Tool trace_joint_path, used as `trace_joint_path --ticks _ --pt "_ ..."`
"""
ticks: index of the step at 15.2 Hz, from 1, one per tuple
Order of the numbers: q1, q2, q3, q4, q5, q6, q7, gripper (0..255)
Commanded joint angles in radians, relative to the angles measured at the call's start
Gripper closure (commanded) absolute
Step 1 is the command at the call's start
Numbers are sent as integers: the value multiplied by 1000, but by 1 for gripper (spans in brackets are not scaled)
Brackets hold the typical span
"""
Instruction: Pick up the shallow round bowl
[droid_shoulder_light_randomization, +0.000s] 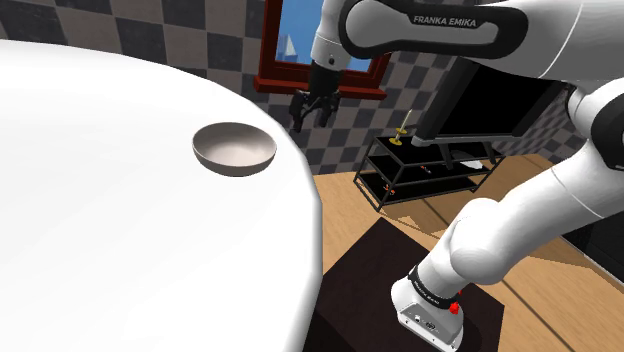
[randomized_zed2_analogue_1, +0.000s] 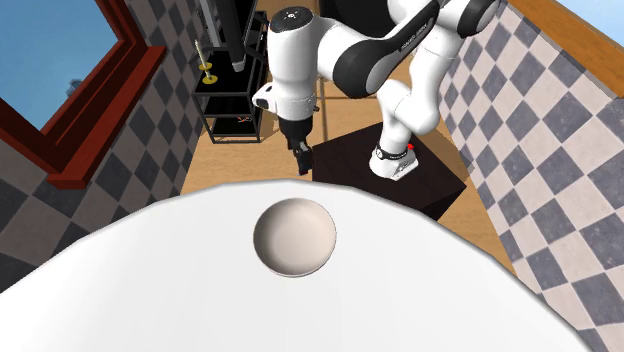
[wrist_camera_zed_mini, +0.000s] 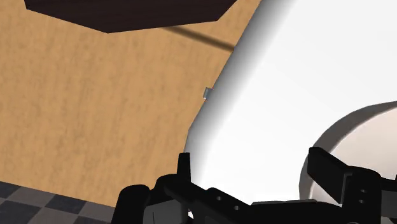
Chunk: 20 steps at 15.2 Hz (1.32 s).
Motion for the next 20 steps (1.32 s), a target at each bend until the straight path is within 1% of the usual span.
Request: trace_joint_path --ticks 1,7,14,16,17,20 --pt "9 63 21 67 3 3 35 0" --pt "35 262 65 292 -12 -4 125 0" --pt "36 262 65 199 -11 90 122 0" --pt "36 263 65 191 -11 98 122 0" --pt "36 262 65 191 -11 97 122 255" --pt "36 262 65 192 -11 97 122 255"
